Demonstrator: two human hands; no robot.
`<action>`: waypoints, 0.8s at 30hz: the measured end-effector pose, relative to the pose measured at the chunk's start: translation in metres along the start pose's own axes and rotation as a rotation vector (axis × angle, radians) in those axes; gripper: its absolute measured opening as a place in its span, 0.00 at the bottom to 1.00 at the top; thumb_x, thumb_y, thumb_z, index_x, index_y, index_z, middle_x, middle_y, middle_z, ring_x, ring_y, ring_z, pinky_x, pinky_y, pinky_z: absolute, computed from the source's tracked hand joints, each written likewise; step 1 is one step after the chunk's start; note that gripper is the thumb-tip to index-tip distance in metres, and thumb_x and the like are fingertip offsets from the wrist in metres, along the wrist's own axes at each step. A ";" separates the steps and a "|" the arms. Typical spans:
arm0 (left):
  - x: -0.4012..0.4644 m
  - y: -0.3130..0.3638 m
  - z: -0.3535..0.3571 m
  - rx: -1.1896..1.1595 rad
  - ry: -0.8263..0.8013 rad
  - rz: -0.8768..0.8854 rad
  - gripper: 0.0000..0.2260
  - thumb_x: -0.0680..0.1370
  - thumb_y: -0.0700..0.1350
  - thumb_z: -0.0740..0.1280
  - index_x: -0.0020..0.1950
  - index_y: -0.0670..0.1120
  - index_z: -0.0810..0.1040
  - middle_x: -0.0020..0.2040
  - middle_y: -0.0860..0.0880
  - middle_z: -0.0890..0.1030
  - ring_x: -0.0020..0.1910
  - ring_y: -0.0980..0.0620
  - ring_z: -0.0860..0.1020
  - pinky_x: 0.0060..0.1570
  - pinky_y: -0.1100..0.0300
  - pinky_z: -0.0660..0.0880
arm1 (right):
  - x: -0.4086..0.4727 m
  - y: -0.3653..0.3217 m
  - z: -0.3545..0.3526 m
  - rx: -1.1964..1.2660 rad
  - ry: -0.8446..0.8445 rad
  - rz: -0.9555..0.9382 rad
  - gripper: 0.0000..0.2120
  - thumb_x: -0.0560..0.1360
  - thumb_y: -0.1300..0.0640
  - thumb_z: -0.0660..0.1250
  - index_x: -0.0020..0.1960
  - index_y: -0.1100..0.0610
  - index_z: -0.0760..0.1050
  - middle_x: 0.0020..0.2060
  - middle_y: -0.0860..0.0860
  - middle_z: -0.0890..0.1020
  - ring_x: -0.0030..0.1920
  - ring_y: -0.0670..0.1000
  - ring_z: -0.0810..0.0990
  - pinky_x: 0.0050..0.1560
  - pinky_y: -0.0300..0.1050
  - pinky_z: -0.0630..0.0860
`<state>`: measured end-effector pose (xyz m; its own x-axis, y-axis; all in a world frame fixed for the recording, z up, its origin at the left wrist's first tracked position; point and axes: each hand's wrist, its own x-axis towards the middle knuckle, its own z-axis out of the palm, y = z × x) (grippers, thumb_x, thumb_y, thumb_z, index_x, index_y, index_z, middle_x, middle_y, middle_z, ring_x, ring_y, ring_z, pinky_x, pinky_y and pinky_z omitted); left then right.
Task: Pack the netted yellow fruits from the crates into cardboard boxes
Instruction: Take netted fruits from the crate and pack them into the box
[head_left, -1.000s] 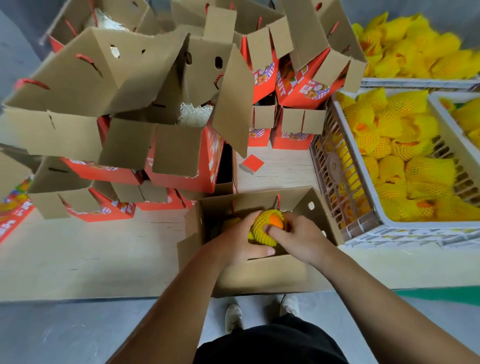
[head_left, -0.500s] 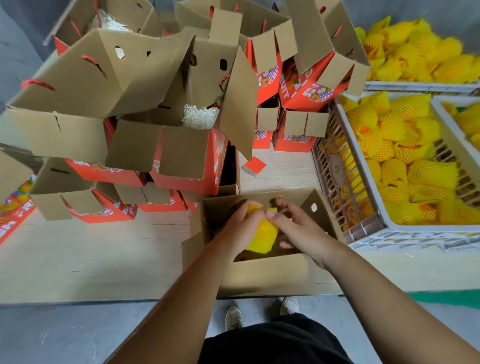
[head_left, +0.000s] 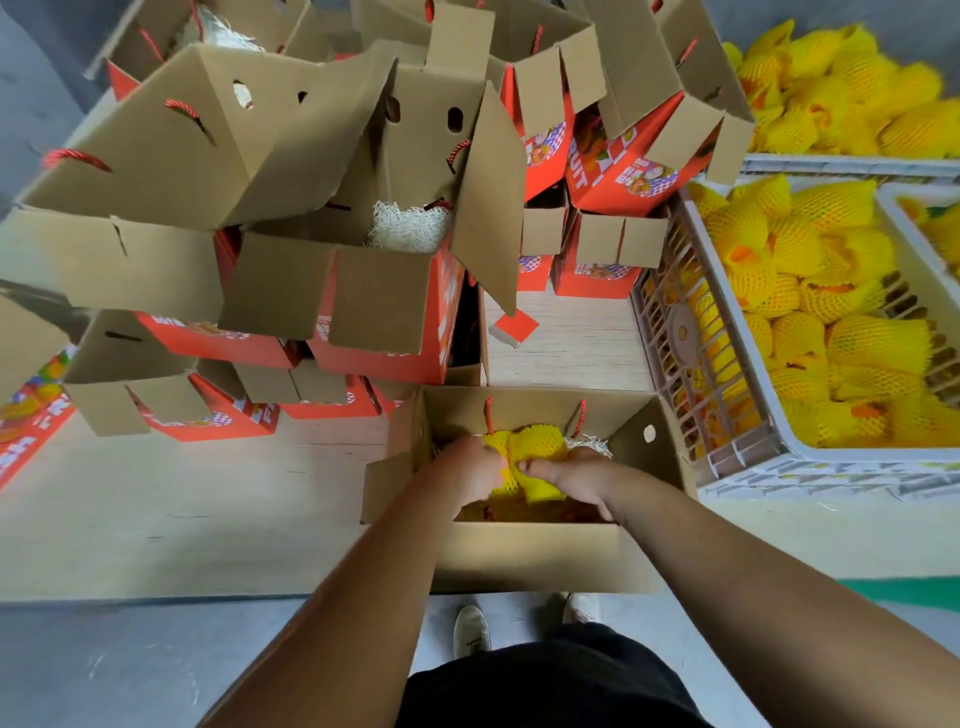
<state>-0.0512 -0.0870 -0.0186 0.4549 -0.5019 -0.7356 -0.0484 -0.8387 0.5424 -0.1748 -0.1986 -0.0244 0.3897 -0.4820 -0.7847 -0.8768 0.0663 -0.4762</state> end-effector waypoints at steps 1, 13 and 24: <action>-0.001 -0.001 0.001 0.107 -0.047 -0.017 0.15 0.84 0.43 0.62 0.66 0.37 0.78 0.56 0.43 0.84 0.43 0.50 0.83 0.35 0.67 0.79 | 0.007 -0.001 0.003 -0.026 0.027 0.000 0.40 0.76 0.40 0.72 0.79 0.60 0.62 0.75 0.58 0.71 0.72 0.58 0.72 0.55 0.44 0.67; 0.006 0.008 0.017 0.869 -0.189 0.448 0.19 0.86 0.50 0.60 0.77 0.52 0.72 0.79 0.52 0.64 0.75 0.44 0.60 0.76 0.49 0.60 | 0.042 0.011 0.000 0.007 0.174 -0.041 0.21 0.76 0.57 0.66 0.67 0.56 0.67 0.52 0.60 0.83 0.52 0.60 0.84 0.48 0.46 0.79; -0.019 -0.001 -0.006 1.023 0.130 0.155 0.15 0.82 0.42 0.61 0.69 0.44 0.75 0.65 0.43 0.80 0.63 0.41 0.79 0.59 0.46 0.77 | 0.024 0.014 0.003 -0.099 -0.116 -0.248 0.13 0.80 0.63 0.64 0.56 0.47 0.78 0.56 0.56 0.82 0.54 0.55 0.83 0.62 0.45 0.77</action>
<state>-0.0540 -0.0756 -0.0029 0.4688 -0.6435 -0.6051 -0.8172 -0.5760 -0.0206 -0.1767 -0.2070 -0.0507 0.6206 -0.3691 -0.6918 -0.7716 -0.1300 -0.6227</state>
